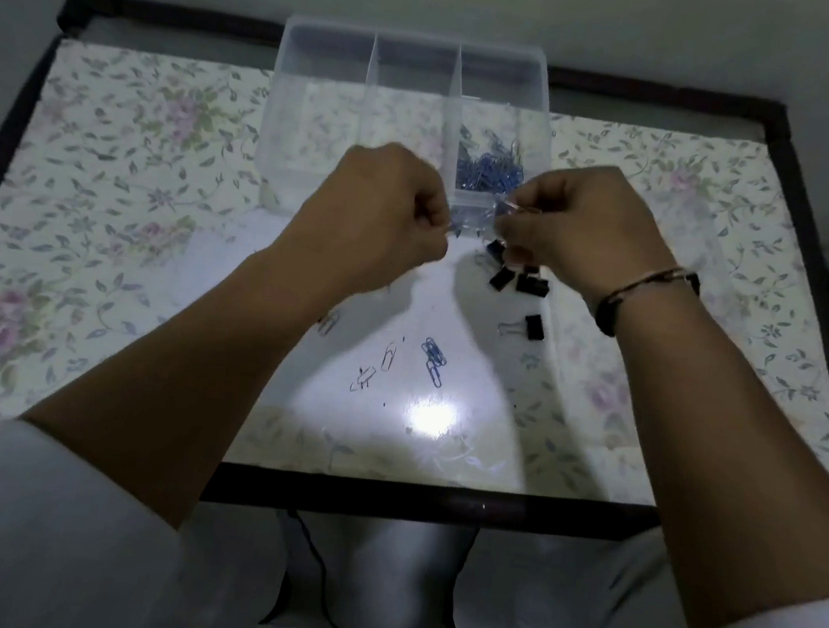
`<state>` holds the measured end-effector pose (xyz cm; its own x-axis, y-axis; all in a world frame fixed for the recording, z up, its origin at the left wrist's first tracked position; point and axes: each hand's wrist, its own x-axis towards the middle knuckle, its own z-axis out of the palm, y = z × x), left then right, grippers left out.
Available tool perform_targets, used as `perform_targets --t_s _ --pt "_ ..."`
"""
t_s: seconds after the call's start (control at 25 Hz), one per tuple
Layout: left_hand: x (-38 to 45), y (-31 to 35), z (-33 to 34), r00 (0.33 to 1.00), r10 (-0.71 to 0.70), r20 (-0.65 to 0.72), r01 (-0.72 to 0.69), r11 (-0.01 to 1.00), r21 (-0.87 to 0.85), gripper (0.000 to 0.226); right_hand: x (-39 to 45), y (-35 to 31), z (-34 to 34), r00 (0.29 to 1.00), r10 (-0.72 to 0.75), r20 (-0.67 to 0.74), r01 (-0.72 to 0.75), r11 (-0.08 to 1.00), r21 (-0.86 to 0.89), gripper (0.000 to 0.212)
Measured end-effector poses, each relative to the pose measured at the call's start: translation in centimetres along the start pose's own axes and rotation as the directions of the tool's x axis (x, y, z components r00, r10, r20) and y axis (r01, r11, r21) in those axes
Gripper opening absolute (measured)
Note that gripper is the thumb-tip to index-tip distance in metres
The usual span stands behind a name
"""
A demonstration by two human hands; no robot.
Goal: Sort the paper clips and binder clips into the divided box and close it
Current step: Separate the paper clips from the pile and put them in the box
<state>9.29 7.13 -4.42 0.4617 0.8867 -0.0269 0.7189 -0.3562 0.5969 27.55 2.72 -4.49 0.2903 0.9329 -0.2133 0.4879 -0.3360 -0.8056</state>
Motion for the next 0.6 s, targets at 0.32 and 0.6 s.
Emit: perform_targets --t_s 0.32,0.6 --pt "6.4 2.3 2.1 0.997 -0.001 -0.083 0.014 0.987 0.161 0.027 6.1 -2.4 -0.7 0.983 -0.062 -0.174 -0.027 0.882 -0.47 0.022" --pt "-7.2 -0.5 3.8 0.884 -0.349 0.312 0.175 0.864 0.472 0.038 -6.6 2.3 3.5 0.949 0.148 0.28 0.037 0.827 -0.562 0.038"
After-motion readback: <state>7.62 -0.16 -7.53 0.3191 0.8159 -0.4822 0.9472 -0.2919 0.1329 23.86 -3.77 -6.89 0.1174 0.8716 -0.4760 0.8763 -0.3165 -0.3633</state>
